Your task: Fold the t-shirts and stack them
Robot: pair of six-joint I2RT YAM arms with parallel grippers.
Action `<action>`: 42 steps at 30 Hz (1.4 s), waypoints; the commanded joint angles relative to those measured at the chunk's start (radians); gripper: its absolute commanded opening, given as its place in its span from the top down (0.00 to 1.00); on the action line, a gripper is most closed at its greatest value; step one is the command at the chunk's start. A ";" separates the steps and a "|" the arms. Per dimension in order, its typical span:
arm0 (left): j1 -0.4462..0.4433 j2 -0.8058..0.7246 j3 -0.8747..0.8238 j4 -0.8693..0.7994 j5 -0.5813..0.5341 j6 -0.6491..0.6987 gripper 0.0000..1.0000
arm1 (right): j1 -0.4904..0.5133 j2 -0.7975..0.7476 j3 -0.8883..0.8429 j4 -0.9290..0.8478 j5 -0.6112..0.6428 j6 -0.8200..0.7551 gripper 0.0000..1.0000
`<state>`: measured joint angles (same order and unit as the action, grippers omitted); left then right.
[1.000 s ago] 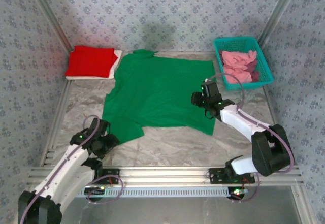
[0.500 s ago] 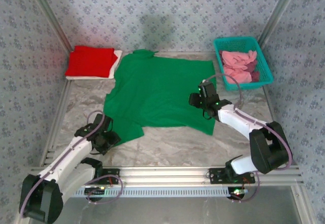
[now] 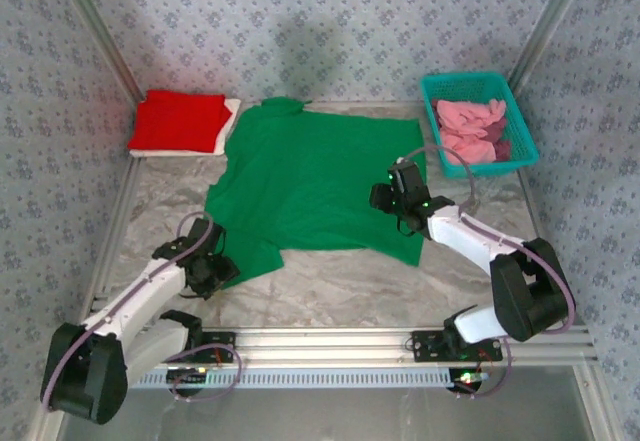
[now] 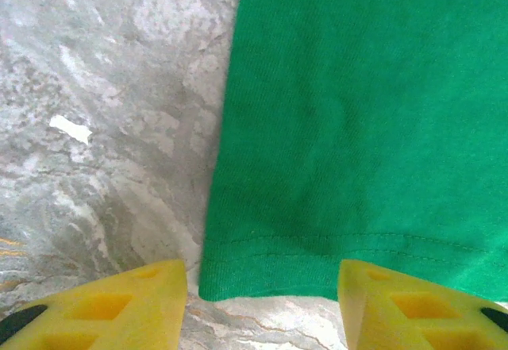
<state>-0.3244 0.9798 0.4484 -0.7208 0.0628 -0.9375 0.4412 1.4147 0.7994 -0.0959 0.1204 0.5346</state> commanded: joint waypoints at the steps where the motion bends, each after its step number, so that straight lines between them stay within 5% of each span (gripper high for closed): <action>1: -0.010 0.022 0.012 0.026 0.018 0.024 0.49 | 0.006 0.005 -0.006 0.011 0.024 0.019 0.45; 15: -0.010 0.010 0.031 0.005 -0.018 0.051 0.99 | -0.017 -0.039 -0.025 -0.046 0.004 0.019 0.44; 31: -0.006 -0.076 0.197 -0.070 -0.114 0.122 1.00 | -0.504 -0.227 -0.199 -0.449 -0.464 0.021 0.39; 42: -0.001 -0.086 0.181 -0.055 -0.129 0.117 1.00 | -0.491 -0.213 -0.323 -0.408 -0.632 0.019 0.46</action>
<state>-0.3294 0.9085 0.6201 -0.7593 -0.0437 -0.8341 -0.0658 1.1938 0.4965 -0.5159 -0.4313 0.5419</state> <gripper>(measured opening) 0.040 0.546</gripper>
